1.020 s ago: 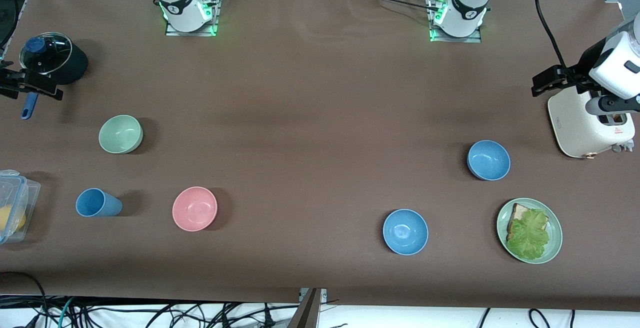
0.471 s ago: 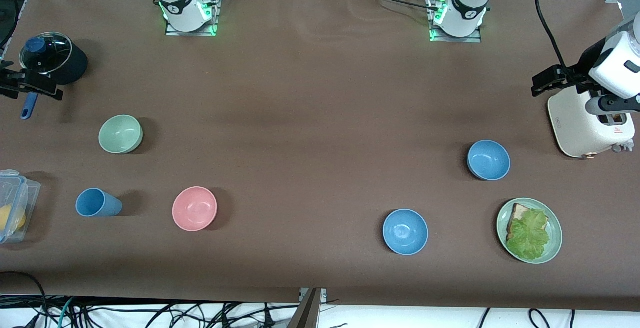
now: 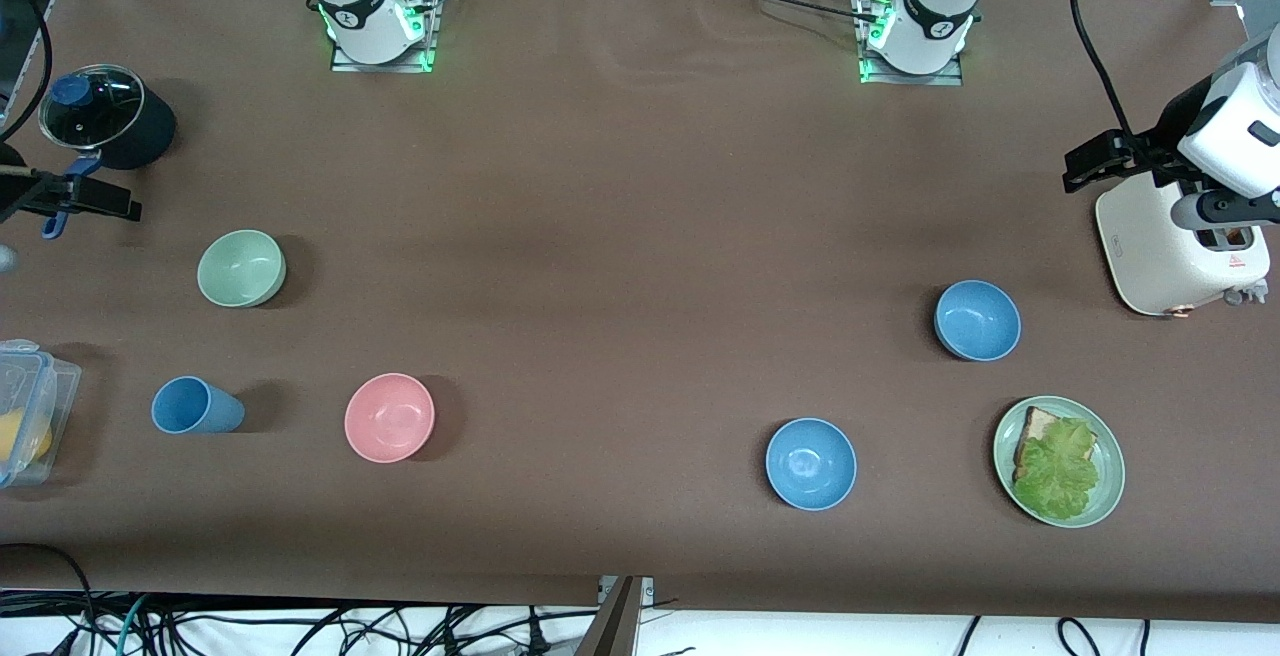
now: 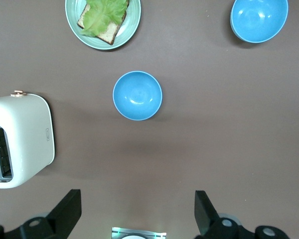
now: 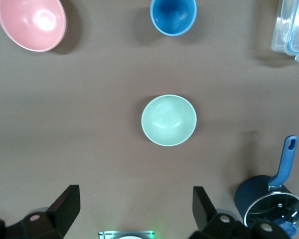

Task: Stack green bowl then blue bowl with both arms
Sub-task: 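Reach the right gripper toward the pale green bowl, then grasp the rim of the pale green bowl with the right gripper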

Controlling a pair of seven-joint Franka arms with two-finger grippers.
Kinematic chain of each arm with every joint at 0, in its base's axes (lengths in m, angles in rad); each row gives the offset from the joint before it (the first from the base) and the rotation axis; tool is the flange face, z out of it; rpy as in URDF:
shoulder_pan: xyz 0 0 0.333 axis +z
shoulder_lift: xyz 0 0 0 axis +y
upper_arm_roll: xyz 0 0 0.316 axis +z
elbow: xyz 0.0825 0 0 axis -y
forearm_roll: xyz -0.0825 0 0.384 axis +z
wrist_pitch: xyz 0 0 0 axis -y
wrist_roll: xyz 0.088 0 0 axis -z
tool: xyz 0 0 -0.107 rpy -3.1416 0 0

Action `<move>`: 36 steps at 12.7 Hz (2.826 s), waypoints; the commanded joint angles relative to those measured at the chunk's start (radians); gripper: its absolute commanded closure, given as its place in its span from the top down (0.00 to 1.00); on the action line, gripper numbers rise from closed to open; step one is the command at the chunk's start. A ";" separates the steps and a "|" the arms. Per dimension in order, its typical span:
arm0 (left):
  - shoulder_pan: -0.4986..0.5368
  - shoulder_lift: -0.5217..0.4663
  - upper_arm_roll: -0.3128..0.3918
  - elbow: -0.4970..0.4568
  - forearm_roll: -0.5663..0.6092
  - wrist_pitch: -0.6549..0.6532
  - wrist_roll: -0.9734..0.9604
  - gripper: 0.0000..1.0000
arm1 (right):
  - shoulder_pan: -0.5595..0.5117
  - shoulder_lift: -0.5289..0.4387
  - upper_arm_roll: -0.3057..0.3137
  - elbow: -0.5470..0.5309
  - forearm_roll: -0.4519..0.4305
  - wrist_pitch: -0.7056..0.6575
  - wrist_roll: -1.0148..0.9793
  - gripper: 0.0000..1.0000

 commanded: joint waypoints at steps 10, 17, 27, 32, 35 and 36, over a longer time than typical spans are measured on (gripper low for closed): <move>-0.001 0.009 -0.003 0.029 -0.009 -0.027 -0.003 1.00 | -0.247 0.063 0.005 -0.368 0.081 0.378 -0.284 1.00; -0.001 0.009 -0.003 0.029 -0.013 -0.027 -0.003 1.00 | -0.266 0.123 0.007 -0.507 0.082 0.571 -0.328 0.99; -0.001 0.009 -0.003 0.029 -0.013 -0.027 -0.003 1.00 | -0.270 0.256 0.007 -0.505 0.197 0.706 -0.362 0.98; -0.001 0.009 -0.003 0.029 -0.013 -0.027 -0.003 1.00 | -0.270 0.261 0.008 -0.504 0.199 0.700 -0.371 0.19; -0.001 0.009 -0.003 0.029 -0.013 -0.027 -0.004 1.00 | -0.268 0.261 0.008 -0.502 0.199 0.693 -0.391 0.00; -0.001 0.009 -0.003 0.029 -0.013 -0.027 -0.003 1.00 | -0.268 0.261 0.010 -0.502 0.199 0.693 -0.391 0.00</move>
